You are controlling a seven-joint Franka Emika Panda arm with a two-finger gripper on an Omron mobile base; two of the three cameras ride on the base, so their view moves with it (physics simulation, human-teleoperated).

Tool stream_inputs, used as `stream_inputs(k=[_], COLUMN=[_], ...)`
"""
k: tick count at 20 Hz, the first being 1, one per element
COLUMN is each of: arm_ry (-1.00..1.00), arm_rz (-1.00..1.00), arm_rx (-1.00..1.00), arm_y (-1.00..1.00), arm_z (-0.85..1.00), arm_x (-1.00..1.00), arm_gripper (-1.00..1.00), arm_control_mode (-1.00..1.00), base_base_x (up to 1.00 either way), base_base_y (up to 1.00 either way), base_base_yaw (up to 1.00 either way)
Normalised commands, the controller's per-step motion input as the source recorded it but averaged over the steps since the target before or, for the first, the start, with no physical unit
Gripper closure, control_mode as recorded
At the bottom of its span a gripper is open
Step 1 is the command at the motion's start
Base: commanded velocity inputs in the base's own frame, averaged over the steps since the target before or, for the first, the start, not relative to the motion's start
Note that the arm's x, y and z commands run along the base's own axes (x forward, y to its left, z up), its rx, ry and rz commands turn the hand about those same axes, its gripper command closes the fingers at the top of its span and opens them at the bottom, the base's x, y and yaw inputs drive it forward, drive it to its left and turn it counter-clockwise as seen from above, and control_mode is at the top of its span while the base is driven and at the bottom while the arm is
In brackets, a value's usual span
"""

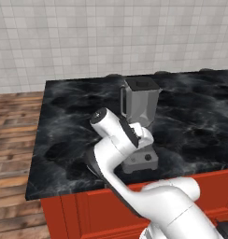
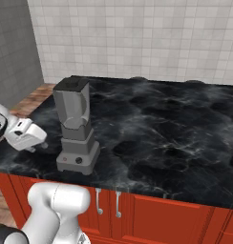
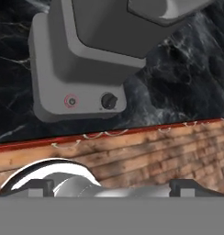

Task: Open the blender lid, put the banana in the blender, close the lid, and start the blender.

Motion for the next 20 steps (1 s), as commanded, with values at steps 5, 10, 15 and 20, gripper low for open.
stream_inputs(k=[5, 10, 15, 20], arm_ry=[-0.07, -0.02, -0.03, -0.06], arm_rz=[0.0, 0.0, 0.0, 0.0], arm_rx=[-0.01, 0.0, -0.01, -0.01], arm_y=[-0.25, -0.27, -0.29, -0.19], arm_z=[-0.51, -0.35, 0.0, -0.02], arm_x=[0.16, 0.0, 0.04, 0.03], arm_gripper=[-1.0, -1.0, -1.0, -1.0], arm_control_mode=[-1.0, -1.0, -1.0, -1.0], base_base_x=[0.0, 0.0, 0.0, 0.0], base_base_y=[0.0, 0.0, 0.0, 0.0], base_base_yaw=[0.0, 0.0, 0.0, 0.0])
